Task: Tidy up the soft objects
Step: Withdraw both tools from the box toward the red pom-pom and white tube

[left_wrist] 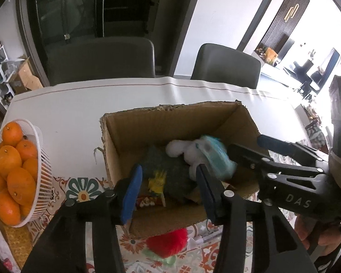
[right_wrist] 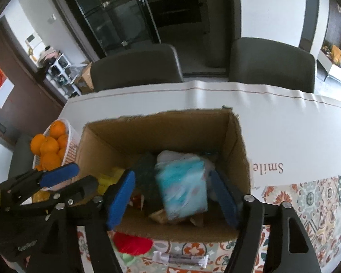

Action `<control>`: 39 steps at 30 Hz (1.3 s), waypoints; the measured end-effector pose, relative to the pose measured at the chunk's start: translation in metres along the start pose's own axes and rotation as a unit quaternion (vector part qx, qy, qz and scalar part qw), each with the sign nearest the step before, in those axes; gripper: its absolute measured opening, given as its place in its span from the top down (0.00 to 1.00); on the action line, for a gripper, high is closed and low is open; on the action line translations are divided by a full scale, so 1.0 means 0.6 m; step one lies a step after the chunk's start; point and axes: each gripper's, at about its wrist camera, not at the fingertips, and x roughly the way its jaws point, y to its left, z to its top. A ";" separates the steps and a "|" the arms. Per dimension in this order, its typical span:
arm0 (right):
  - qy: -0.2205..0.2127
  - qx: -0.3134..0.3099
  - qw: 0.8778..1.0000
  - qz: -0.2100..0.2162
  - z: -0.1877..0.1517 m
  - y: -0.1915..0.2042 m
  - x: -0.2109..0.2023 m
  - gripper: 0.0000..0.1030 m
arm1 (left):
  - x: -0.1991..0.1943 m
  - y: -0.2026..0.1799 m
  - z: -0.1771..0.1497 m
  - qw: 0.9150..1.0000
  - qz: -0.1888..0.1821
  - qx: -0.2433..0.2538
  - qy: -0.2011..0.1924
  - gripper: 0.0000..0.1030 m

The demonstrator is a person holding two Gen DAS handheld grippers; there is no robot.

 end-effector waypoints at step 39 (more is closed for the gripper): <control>-0.012 0.069 0.994 -0.078 -0.210 0.000 -0.074 0.28 | -0.022 -0.029 -0.186 0.995 0.001 0.088 0.040 0.53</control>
